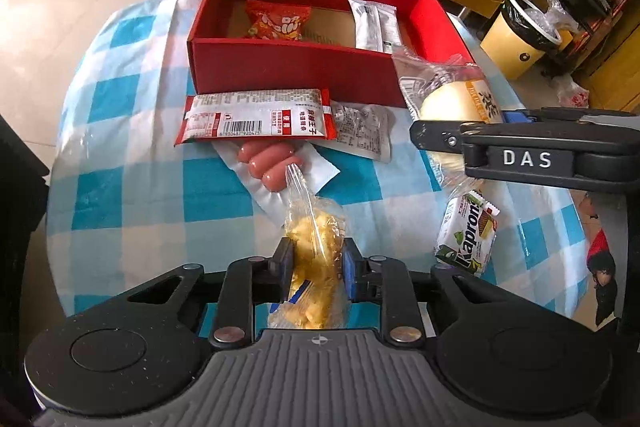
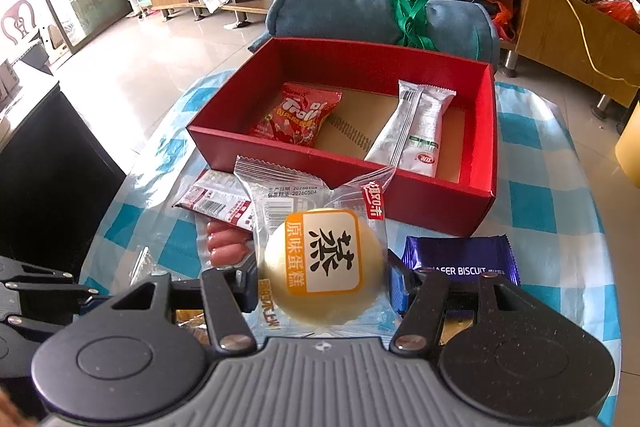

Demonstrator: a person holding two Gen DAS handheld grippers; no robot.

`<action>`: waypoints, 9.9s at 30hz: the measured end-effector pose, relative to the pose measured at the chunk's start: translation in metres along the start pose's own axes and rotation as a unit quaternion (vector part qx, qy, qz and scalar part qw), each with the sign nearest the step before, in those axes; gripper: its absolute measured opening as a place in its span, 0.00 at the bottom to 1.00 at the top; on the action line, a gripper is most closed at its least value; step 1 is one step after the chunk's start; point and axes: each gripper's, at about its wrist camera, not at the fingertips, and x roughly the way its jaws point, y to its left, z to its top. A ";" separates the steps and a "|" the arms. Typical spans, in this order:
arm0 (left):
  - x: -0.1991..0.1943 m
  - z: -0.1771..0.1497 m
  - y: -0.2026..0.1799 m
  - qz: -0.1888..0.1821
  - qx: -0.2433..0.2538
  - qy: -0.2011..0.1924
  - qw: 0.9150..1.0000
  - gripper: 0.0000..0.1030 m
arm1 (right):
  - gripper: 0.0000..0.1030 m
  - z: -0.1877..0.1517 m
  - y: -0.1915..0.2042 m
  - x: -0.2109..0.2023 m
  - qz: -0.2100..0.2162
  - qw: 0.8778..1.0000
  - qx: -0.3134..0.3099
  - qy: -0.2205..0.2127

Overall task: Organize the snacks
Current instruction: 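Lift the waffle-cake bag with the left tool while the right tool lifts the bun bag, then carry both held bags over the red box and lower them inside, then open both tools to release the bags in the box and lift away, then move the left tool to the spicy strip bag while the right tool approaches the Kaprons bar, then close the left tool on the spicy strip bag while the right tool grasps the Kaprons bar, then lift the spicy strip bag with the left tool while the right tool lifts the Kaprons bar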

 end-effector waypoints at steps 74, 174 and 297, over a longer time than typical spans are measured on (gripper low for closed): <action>0.045 0.189 -0.003 0.052 -0.003 -0.094 0.994 0.31 | 0.52 0.121 -0.056 0.073 -0.051 0.997 0.046 -0.023; 0.092 0.065 0.016 -0.037 0.112 0.082 0.990 0.93 | 0.65 0.025 -0.027 0.018 -0.008 0.999 0.037 0.035; 0.051 -0.016 0.010 0.044 -0.018 0.057 0.997 0.64 | 0.69 -0.078 -0.033 0.024 -0.082 0.973 0.197 0.094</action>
